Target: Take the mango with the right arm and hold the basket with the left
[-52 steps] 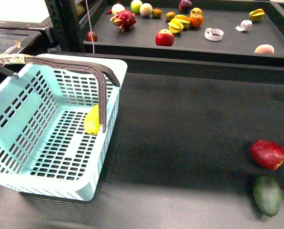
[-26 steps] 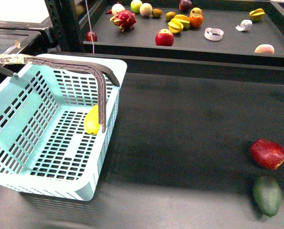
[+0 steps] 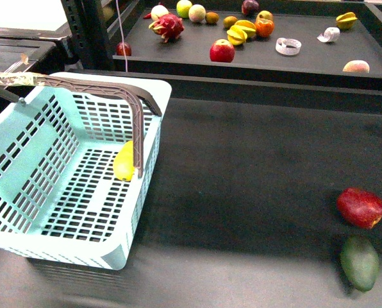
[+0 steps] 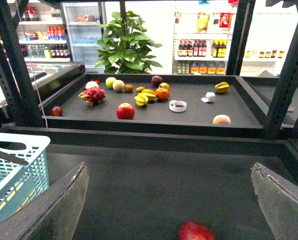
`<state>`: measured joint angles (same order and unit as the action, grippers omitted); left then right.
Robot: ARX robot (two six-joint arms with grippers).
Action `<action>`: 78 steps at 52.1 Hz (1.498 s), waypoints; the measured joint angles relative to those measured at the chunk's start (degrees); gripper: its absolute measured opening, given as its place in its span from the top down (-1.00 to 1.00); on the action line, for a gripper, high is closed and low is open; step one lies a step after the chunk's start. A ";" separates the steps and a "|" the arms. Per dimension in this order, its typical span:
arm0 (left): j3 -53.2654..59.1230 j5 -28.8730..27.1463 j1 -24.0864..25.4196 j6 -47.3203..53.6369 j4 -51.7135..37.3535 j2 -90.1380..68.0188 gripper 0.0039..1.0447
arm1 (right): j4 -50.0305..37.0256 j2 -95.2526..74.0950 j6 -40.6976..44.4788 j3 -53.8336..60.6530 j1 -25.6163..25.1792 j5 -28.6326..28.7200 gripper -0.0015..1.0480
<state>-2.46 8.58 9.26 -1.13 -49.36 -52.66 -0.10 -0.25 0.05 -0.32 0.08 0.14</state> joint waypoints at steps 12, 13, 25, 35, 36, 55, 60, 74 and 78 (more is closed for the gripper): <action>1.20 -5.99 -5.29 0.35 11.26 13.42 0.97 | 0.00 0.00 0.00 0.00 0.00 0.00 -0.85; 1.20 -7.30 -6.32 0.37 12.09 14.36 0.97 | 0.00 0.00 0.00 0.00 0.00 0.00 -0.85; 1.27 -8.61 -9.07 0.66 21.22 24.33 0.97 | 0.00 0.00 0.00 0.00 0.00 0.09 -0.85; 1.27 -8.61 -9.16 0.68 27.17 30.56 0.97 | 0.00 0.00 0.00 0.00 0.00 0.09 -0.85; 1.27 -8.61 -9.16 0.68 27.41 30.82 0.97 | 0.00 0.00 0.00 0.00 0.00 0.09 -0.85; 1.27 -8.59 -9.16 0.68 35.71 39.28 0.97 | 0.00 0.00 0.00 0.00 0.00 0.09 -0.85; 1.27 -8.59 -9.16 0.68 37.42 40.94 0.97 | 0.00 0.00 0.00 0.00 0.00 0.09 -0.85; 1.25 -8.59 -9.16 0.70 48.94 51.93 0.97 | 0.00 0.00 0.00 0.00 0.00 0.07 -0.85; 1.27 -8.59 -9.16 0.70 49.18 52.33 0.97 | 0.00 0.00 0.00 0.00 0.00 0.11 -0.85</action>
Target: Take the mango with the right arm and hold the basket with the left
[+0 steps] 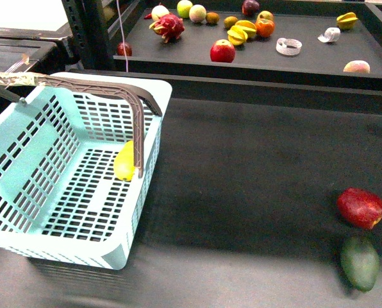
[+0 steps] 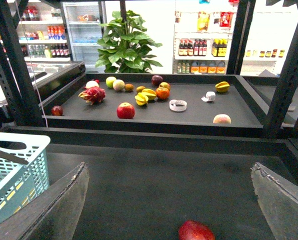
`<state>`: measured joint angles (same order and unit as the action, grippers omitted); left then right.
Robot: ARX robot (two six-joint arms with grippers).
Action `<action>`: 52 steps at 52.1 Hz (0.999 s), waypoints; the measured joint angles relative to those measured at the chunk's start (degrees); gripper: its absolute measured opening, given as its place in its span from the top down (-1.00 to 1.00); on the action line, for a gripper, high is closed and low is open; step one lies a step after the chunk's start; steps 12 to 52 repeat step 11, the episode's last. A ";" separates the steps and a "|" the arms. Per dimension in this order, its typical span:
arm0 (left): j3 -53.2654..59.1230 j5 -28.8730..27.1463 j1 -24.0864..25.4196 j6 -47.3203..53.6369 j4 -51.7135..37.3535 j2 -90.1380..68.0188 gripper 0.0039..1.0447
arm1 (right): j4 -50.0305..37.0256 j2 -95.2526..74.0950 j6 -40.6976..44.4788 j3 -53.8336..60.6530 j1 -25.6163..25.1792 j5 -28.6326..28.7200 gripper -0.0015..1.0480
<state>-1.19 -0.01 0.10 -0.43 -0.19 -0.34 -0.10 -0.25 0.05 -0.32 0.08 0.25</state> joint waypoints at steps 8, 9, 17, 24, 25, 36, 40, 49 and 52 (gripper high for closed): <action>0.00 0.00 0.00 0.00 0.04 0.04 0.97 | 0.00 0.00 0.00 0.00 0.00 -0.02 -0.85; -0.02 0.00 0.00 0.00 0.04 0.07 0.97 | 0.00 0.00 0.00 0.00 0.00 -0.02 -0.85; 0.00 0.00 0.00 0.00 0.04 0.09 0.97 | 0.00 0.00 0.00 0.00 0.00 -0.02 -0.85; 0.00 0.00 0.00 0.00 0.04 0.09 0.97 | 0.00 0.00 0.00 0.00 0.00 -0.02 -0.85; 0.00 0.00 0.00 0.00 0.04 0.09 0.97 | 0.00 0.00 0.00 0.00 0.00 -0.02 -0.85; 0.00 0.00 0.00 0.00 0.04 0.09 0.97 | 0.00 0.00 0.00 0.00 0.00 -0.02 -0.85; 0.00 0.00 0.00 0.00 0.04 0.09 0.97 | 0.00 0.00 0.00 0.00 0.00 -0.02 -0.85; 0.00 0.00 0.00 0.00 0.04 0.09 0.97 | 0.00 0.00 0.00 0.00 0.00 -0.02 -0.85; 0.00 0.00 0.00 0.00 0.04 0.09 0.97 | 0.00 0.00 0.00 0.00 0.00 -0.02 -0.85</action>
